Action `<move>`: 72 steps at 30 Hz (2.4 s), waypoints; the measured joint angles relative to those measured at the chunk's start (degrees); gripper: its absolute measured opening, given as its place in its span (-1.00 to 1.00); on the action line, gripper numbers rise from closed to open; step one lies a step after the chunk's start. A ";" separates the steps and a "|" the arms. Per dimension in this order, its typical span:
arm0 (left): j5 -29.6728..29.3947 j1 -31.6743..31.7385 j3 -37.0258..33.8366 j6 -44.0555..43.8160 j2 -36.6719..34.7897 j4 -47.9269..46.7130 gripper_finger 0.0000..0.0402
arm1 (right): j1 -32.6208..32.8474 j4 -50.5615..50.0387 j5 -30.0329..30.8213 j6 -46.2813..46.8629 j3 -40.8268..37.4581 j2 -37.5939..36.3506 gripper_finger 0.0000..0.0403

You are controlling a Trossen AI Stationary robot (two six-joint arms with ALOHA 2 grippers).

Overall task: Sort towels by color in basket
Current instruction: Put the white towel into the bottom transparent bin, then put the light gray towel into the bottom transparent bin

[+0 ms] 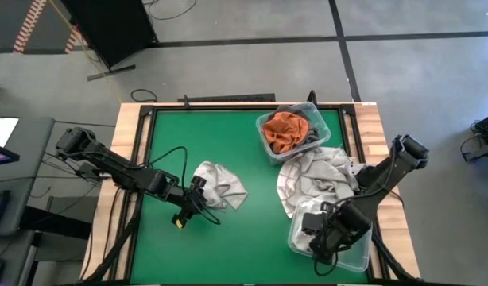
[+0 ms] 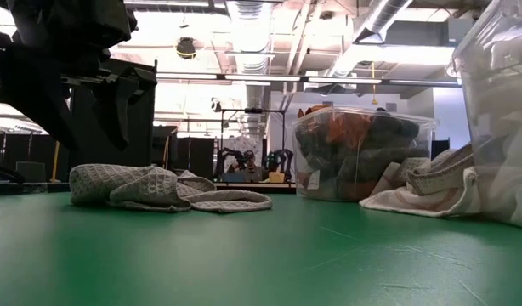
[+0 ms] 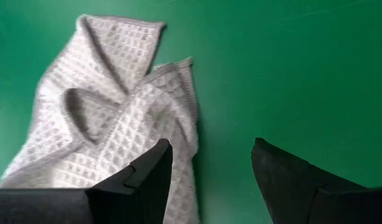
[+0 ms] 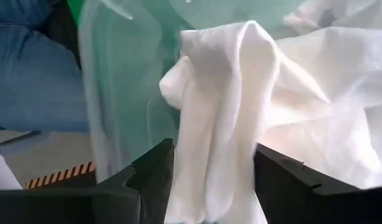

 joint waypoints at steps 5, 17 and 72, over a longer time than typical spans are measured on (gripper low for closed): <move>-3.53 0.02 0.01 1.45 0.01 0.02 0.05 | 1.24 -2.77 2.35 0.33 4.32 -0.06 0.17; -6.64 3.02 0.00 3.08 0.02 0.41 0.05 | 0.97 -3.89 13.13 -7.80 11.42 -0.09 0.17; 14.72 13.18 14.27 21.36 18.93 10.51 -0.97 | 13.66 -3.13 28.34 4.46 11.66 0.02 0.17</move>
